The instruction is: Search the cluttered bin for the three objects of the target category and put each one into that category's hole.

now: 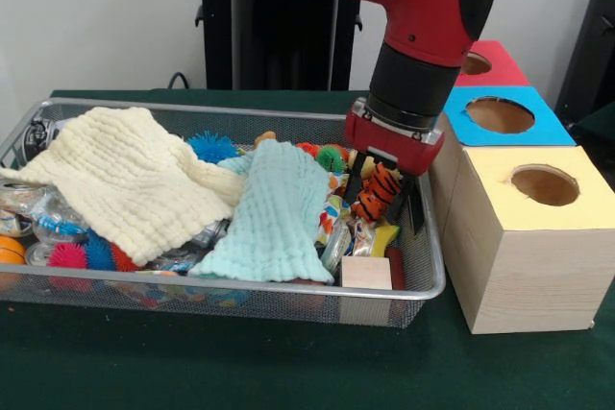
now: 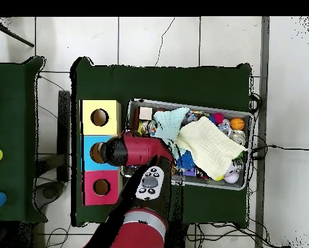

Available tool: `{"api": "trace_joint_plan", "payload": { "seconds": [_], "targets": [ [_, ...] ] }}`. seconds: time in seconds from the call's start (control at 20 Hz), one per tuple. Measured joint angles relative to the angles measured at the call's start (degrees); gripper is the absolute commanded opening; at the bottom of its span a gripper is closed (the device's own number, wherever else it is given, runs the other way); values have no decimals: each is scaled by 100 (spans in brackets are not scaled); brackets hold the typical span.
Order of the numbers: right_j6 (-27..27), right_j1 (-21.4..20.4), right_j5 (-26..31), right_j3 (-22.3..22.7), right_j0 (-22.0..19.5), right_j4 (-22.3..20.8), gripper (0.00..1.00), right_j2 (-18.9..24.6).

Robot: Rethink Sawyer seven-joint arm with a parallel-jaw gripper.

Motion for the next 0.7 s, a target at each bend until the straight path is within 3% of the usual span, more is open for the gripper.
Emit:
{"api": "trace_joint_plan", "payload": {
  "seconds": [0.7],
  "targets": [
    [0,117,-42,-5,-32,-165,100,-58]
  ]
}}
